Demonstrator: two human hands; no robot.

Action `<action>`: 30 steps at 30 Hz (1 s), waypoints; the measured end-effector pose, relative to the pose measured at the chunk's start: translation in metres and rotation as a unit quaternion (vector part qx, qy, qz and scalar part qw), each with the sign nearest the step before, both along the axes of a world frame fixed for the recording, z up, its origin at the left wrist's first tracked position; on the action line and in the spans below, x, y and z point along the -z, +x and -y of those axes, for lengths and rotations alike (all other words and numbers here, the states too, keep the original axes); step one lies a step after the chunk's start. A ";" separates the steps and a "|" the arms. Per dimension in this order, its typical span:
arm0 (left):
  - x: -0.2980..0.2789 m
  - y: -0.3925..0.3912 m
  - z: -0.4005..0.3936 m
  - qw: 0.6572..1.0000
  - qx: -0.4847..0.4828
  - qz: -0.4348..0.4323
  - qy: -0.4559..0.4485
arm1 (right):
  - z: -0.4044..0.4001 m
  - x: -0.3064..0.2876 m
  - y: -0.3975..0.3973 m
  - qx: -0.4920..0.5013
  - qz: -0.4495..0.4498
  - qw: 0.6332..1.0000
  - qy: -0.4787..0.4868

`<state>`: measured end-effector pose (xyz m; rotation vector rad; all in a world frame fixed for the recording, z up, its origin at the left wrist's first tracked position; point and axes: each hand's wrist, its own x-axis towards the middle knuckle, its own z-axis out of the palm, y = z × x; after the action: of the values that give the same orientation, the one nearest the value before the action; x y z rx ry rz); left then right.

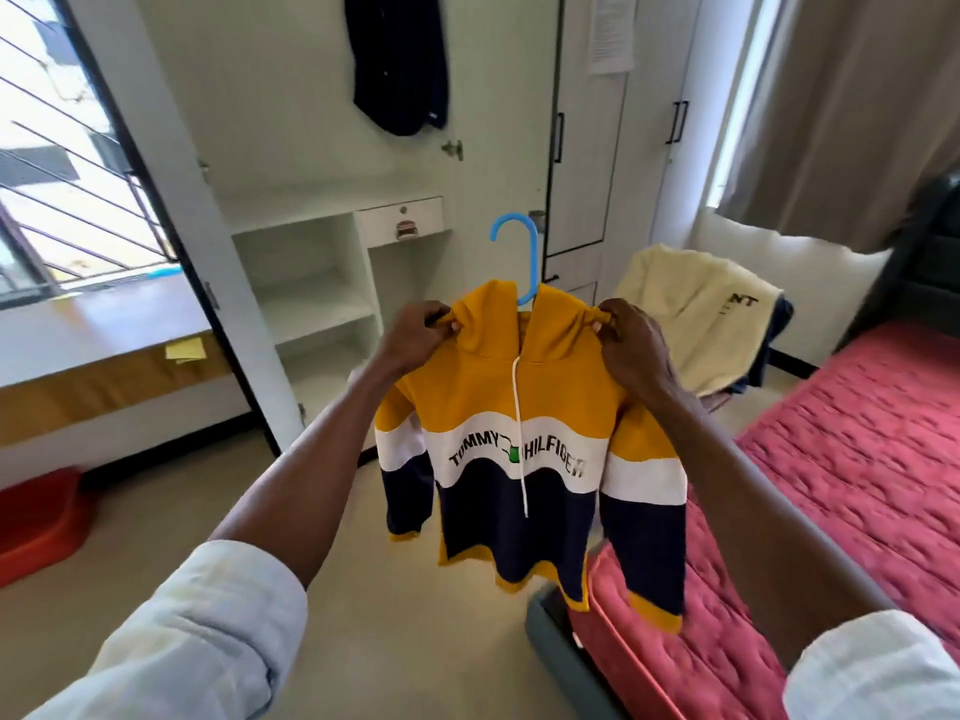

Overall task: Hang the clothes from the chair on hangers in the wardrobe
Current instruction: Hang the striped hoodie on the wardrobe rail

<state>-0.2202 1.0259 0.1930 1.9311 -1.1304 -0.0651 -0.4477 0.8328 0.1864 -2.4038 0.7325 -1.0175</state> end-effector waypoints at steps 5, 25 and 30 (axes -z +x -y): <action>-0.015 0.079 0.012 0.986 -0.117 0.095 -0.066 | 0.013 -0.020 0.093 -0.030 0.001 1.000 0.005; -0.154 0.407 0.167 0.903 -0.309 0.251 -0.160 | 0.194 -0.154 0.474 -0.040 0.068 0.966 -0.245; -0.205 0.483 0.198 0.890 -0.318 0.267 -0.191 | 0.225 -0.204 0.554 -0.081 0.075 0.966 -0.234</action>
<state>0.2629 0.8280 0.3979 1.8983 -0.6983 1.0235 0.1058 0.6081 0.3903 -2.6768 0.2517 -1.4091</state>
